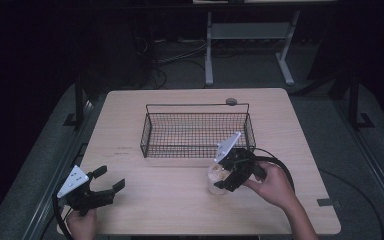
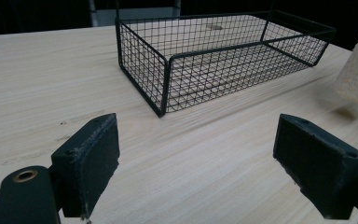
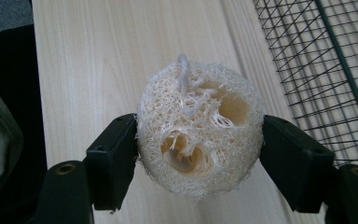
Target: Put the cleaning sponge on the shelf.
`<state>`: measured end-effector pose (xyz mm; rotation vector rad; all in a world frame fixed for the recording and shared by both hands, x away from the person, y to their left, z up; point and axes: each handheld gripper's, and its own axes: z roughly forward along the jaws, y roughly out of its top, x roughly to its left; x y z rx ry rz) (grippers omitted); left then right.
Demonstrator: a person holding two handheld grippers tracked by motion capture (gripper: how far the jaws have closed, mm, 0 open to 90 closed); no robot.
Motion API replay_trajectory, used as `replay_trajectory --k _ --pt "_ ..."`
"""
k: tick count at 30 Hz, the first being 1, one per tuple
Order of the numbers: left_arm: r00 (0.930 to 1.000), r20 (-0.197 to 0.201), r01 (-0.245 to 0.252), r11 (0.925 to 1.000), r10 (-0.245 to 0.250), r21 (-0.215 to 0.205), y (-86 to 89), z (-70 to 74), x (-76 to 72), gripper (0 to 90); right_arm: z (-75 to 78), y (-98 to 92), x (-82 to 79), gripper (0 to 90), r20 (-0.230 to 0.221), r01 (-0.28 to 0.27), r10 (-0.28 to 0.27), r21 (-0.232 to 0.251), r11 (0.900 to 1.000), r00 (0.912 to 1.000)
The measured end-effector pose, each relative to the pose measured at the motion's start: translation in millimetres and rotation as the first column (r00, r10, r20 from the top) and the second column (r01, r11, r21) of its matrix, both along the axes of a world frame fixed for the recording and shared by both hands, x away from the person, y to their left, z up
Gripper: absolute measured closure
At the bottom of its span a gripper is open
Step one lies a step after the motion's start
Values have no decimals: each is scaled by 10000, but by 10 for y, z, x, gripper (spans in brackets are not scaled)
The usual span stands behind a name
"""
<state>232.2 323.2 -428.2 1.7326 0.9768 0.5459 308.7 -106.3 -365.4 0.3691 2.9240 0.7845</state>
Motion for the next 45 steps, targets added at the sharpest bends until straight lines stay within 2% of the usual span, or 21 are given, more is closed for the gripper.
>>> replay_trajectory --k 8,17,30,39,43,45 --pt "10000 -6 -24 10000 24 -20 7 1 -2 138 117 -18 59 286 190 28 -28 -31 10000 9998" --pt "10000 2 -31 10000 31 -57 4 2 -2 138 188 8 131 286 162 9 -6 -186 9998 9999" --pt "10000 15 -9 10000 9 -31 7 3 -2 138 398 32 279 286 255 -40 42 -68 10000 9997" --pt "10000 21 -16 10000 16 -33 8 5 -5 138 435 43 402 286 191 67 -65 -125 9999 9998" --pt "10000 30 -23 10000 23 -21 9 6 -7 138 452 32 452 286 122 106 -108 140 9998 9999" --pt "10000 28 -10 10000 10 -34 10 5 -5 138 467 36 479 287 146 167 -168 57 9998 9998"
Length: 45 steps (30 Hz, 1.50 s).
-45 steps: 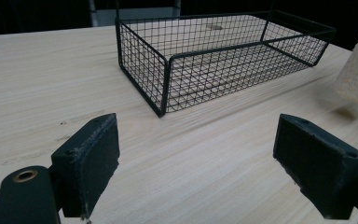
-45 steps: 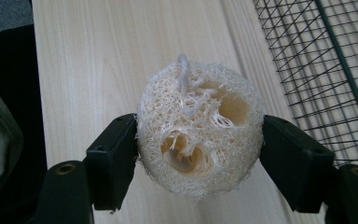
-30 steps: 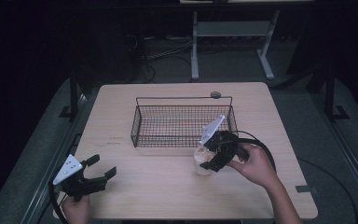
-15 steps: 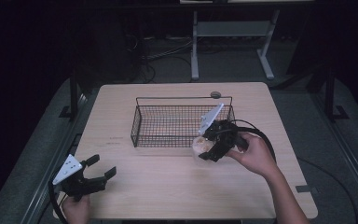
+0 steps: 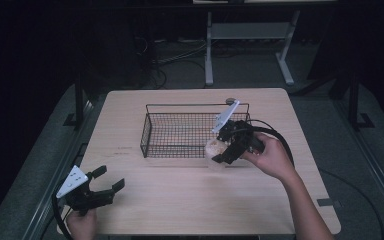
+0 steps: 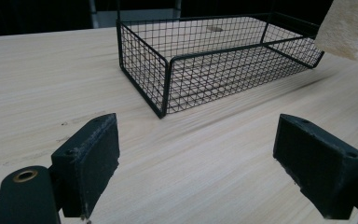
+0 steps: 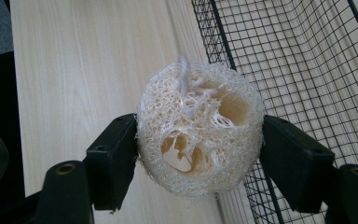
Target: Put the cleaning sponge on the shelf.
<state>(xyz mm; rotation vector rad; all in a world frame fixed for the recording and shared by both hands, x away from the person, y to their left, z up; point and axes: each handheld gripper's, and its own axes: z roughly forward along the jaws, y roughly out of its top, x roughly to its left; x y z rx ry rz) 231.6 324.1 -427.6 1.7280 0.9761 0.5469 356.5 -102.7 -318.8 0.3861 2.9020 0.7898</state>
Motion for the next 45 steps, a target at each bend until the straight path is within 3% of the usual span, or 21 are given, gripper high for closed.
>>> replay_trajectory --k 15,18,27,34,40,45 --pt "10000 8 -18 10000 18 -39 14 3 -5 138 153 77 244 287 -4 76 -76 200 9998 10000" --pt "10000 18 -43 10000 43 -39 21 3 -4 138 164 88 287 286 202 103 -102 -2 9999 9997" --pt "10000 23 -38 10000 38 -38 23 3 -3 138 170 116 407 286 37 244 -243 -94 9997 9997" --pt "10000 19 -2 10000 2 -44 18 1 0 138 175 60 501 286 -149 573 -569 306 9979 9983" --pt "10000 -31 -14 10000 14 -44 12 0 3 138 164 13 585 286 -327 828 -816 374 9959 9961" --pt "10000 -27 -12 10000 12 -48 9 -1 6 138 188 4 654 286 -432 973 -966 147 9951 9944"
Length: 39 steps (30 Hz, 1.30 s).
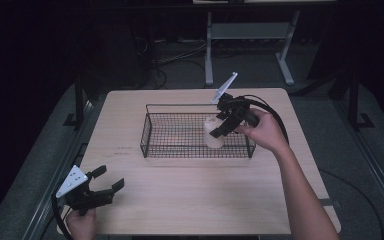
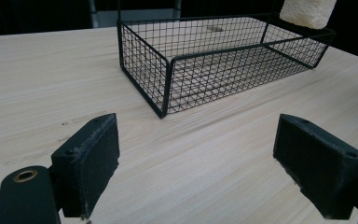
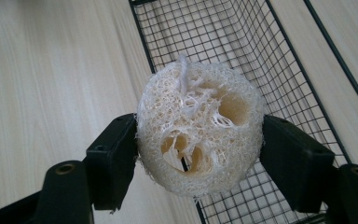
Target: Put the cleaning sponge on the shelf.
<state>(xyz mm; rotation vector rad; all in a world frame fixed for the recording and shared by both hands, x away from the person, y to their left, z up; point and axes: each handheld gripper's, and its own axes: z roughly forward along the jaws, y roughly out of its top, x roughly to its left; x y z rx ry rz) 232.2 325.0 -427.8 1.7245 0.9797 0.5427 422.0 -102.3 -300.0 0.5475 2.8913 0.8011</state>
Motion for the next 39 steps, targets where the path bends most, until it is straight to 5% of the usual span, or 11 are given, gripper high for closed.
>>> replay_trajectory --k 18,21,39 --pt "10000 -20 17 10000 -17 26 4 -2 10 138 20 125 318 286 -304 355 -369 -463 9983 9989" --pt "10000 -8 11 10000 -10 32 9 0 5 138 22 136 364 286 -294 458 -464 -207 9987 9985" --pt "10000 0 11 10000 -11 -9 14 -1 5 138 -240 176 579 286 -572 884 -915 -550 9946 9942"
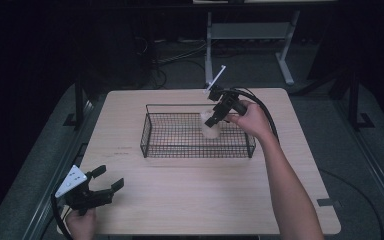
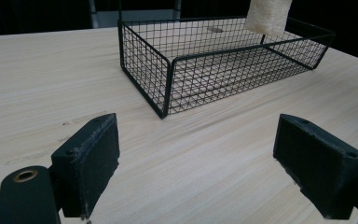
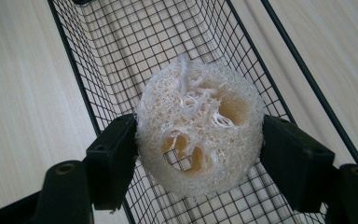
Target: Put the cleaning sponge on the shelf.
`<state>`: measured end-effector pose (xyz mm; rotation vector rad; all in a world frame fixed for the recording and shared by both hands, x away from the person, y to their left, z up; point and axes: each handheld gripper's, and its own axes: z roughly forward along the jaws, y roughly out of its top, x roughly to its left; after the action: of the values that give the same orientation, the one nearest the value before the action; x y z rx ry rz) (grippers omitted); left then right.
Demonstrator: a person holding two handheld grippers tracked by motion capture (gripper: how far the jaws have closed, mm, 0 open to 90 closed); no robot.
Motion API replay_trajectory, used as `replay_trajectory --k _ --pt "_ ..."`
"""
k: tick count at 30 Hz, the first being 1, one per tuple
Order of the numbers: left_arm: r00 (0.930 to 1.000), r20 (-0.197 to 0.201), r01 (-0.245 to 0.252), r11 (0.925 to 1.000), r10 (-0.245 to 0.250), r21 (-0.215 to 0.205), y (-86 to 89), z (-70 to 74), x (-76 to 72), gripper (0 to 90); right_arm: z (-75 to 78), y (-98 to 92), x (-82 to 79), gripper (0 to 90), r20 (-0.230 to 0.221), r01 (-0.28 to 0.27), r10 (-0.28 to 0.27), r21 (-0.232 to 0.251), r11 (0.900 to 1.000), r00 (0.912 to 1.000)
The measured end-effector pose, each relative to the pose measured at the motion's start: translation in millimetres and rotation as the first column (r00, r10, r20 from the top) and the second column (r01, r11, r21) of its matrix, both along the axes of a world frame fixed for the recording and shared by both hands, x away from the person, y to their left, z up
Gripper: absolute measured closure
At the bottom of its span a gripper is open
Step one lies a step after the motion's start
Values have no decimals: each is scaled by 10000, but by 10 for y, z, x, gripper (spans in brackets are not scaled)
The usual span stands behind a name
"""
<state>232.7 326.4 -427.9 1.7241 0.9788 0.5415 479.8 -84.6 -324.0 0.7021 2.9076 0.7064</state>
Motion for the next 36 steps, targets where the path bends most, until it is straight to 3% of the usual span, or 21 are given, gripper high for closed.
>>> replay_trajectory --k 8,18,27,36 --pt "10000 -1 2 10000 -2 -22 -2 1 0 138 -69 -5 36 286 70 200 -200 5 9998 9998" --pt "10000 -11 36 10000 -36 20 -2 -3 10 138 -254 -32 74 285 -319 230 -239 -279 9993 9992" --pt "10000 19 10 10000 -10 -17 1 4 3 138 -368 -66 67 285 -343 399 -399 -24 9992 9986" --pt "10000 8 38 10000 -38 51 -9 7 -1 138 -545 -104 60 285 -588 531 -537 -115 9985 9968"
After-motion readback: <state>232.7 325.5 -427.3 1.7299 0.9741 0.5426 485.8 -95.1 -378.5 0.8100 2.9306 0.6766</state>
